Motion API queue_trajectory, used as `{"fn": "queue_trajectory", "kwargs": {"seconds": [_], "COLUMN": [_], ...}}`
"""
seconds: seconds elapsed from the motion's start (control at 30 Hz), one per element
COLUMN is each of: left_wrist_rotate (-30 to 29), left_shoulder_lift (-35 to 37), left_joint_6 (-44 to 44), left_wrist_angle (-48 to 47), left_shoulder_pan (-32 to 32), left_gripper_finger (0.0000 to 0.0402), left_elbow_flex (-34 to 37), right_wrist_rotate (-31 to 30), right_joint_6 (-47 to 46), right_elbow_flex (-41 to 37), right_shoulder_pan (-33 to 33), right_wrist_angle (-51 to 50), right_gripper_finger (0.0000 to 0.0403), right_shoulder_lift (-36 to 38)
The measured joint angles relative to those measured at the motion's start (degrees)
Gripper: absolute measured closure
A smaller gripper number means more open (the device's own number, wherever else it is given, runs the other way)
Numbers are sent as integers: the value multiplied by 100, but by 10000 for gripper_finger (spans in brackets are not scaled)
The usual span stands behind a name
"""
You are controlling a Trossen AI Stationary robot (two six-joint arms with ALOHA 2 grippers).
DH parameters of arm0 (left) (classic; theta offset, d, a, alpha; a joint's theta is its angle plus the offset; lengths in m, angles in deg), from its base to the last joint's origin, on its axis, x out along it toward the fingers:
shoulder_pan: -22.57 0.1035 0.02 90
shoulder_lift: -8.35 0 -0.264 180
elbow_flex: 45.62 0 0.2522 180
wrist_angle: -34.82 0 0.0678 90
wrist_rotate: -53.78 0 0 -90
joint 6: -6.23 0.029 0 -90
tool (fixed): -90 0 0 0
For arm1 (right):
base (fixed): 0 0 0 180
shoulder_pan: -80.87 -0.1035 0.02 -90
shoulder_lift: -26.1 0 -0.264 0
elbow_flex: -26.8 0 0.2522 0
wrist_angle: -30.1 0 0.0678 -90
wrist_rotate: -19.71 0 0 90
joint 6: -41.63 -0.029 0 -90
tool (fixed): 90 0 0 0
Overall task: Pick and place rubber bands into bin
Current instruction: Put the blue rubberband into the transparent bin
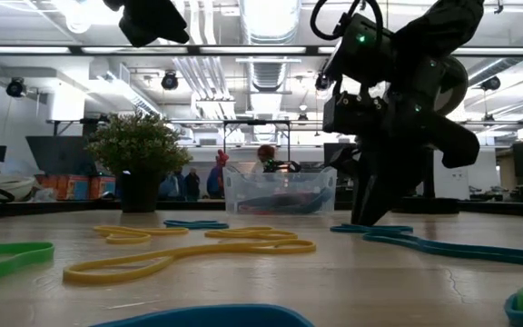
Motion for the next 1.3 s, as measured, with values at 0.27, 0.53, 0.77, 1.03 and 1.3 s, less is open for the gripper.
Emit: {"fn": "queue_trajectory", "kwargs": {"seconds": [0.27, 0.53, 0.77, 1.03, 1.3], "left_wrist_rotate": [-91, -107, -107, -107, -114], "left_shoulder_lift": [-4, -32, -31, -31, -31], "left_joint_6": [-4, -7, -15, -13, -72], "left_wrist_angle": [0, -8, 46, 43, 46], "left_shoulder_pan": [0, 0, 0, 0, 0], "left_gripper_finger": [301, 301, 301, 301, 301], "left_elbow_flex": [0, 0, 0, 0, 0], "right_wrist_rotate": [-25, -68, -3, 43, 63], "right_joint_6": [-6, 0, -17, -44, -201], "right_elbow_flex": [56, 134, 264, 281, 259], "right_shoulder_pan": [14, 14, 12, 12, 9], "right_wrist_angle": [49, 135, 98, -29, -193], "right_gripper_finger": [335, 335, 335, 383, 395], "right_shoulder_lift": [-61, -161, -307, -305, -179]}}
